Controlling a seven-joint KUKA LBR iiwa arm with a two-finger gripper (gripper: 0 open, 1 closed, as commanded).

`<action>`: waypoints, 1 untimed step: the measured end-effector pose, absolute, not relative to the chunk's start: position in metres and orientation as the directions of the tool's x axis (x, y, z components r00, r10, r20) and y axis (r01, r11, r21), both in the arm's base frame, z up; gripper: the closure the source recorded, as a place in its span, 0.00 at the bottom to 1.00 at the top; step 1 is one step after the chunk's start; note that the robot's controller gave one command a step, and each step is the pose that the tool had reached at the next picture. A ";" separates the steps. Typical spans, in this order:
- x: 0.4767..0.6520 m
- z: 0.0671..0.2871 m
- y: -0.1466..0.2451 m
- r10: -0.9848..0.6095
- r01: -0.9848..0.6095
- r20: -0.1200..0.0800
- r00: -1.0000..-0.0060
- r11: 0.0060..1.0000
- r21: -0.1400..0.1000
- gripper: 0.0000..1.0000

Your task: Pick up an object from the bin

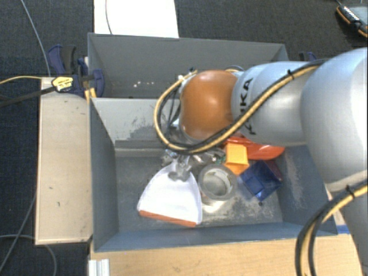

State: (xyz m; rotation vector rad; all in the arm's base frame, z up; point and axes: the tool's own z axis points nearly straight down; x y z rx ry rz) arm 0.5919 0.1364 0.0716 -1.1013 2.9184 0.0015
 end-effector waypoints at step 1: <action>0.591 0.087 0.137 -0.658 -0.659 -0.021 -0.752 0.753 -0.006 1.00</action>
Offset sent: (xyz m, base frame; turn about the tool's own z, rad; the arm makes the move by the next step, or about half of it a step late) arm -0.0009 0.0001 0.0197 0.0022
